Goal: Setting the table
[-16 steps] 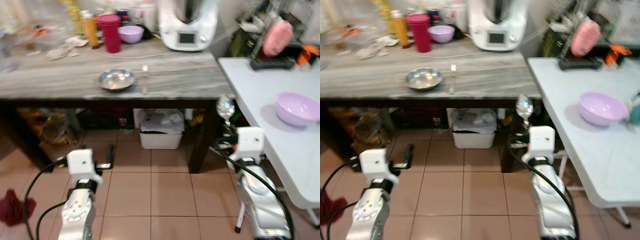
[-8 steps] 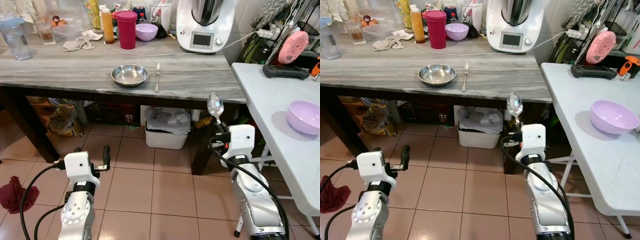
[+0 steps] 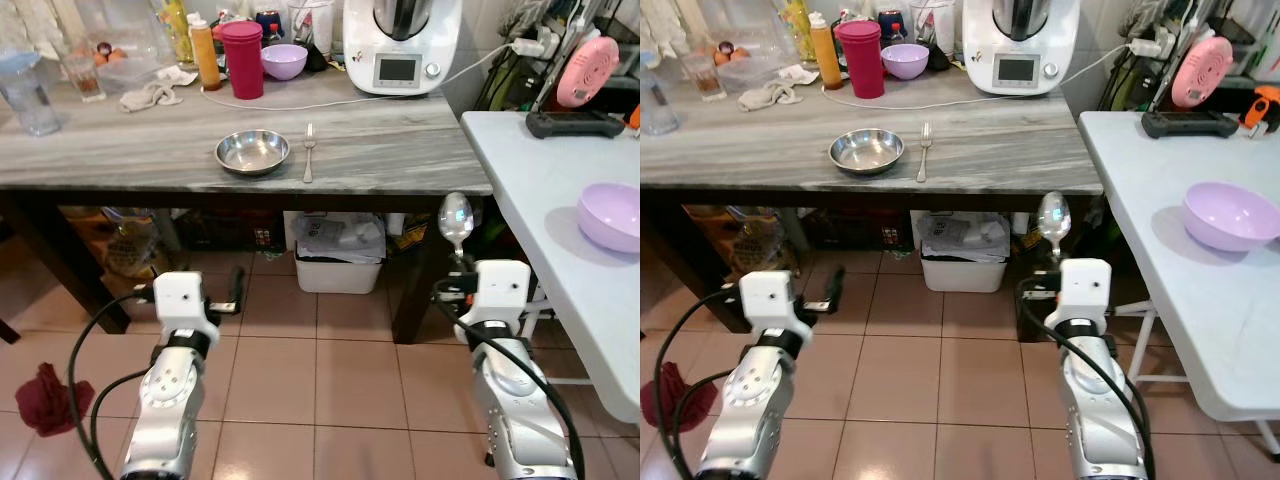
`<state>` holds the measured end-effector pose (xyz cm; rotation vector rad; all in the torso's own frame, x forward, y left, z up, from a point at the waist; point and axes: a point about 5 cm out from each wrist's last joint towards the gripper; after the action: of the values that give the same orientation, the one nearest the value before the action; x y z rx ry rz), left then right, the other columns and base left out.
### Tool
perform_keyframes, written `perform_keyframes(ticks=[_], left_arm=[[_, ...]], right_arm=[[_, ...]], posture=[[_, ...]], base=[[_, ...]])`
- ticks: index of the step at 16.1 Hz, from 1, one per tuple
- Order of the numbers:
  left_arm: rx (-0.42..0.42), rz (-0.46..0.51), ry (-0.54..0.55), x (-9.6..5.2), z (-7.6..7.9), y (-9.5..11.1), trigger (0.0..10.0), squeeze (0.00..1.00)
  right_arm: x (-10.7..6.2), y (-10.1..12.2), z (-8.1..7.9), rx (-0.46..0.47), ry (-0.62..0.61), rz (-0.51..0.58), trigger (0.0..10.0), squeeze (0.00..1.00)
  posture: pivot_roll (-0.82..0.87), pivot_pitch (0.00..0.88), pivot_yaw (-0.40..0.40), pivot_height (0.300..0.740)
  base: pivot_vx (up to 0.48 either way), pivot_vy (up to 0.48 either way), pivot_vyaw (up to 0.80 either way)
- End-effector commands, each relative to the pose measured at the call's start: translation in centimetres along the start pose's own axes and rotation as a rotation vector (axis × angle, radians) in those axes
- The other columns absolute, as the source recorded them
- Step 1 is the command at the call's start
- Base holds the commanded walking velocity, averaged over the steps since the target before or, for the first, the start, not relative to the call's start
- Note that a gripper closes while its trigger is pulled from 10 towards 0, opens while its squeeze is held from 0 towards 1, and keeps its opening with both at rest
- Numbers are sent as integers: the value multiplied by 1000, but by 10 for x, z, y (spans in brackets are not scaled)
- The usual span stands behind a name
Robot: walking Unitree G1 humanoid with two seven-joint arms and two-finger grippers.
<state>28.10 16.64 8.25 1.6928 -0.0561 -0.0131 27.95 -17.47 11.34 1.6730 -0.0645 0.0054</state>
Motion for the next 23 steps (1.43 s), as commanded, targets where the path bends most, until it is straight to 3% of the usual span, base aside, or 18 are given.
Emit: perform_keyframes(ticks=[1, 9, 17, 23], left_arm=[[9, -15, -27, 5, 2, -1, 10000, 0], [22, 13, -118, 28, 16, 8, 10000, 0], [-42, 34, -133, 19, 18, 4, 10000, 0], [-56, 39, -150, 17, 21, 3, 10000, 0]], right_arm=[[-1, 9, 3, -2, -25, 50, 10000, 0], [-5, 11, 8, -1, -94, 84, 10000, 0], [0, 15, 1, -28, -20, 90, 10000, 0], [1, 15, 1, -29, -7, 83, 10000, 0]], posture=[[-227, 38, 72, 740], [-284, 35, 131, 740], [-256, 48, 91, 740], [-255, 52, 82, 740]], base=[[0, 0, 0], [0, 0, 0], [0, 0, 0], [293, 0, 0]])
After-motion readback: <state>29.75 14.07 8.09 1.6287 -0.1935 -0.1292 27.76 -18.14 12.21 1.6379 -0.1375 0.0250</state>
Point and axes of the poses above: a point about 5 cm out from each wrist's last joint towards the gripper, its own x axis pointing out of the wrist towards the gripper, its own y axis along the axis of the wrist's last joint, z = x × y, and after that the axes turned 9 degrees about x, right-handed
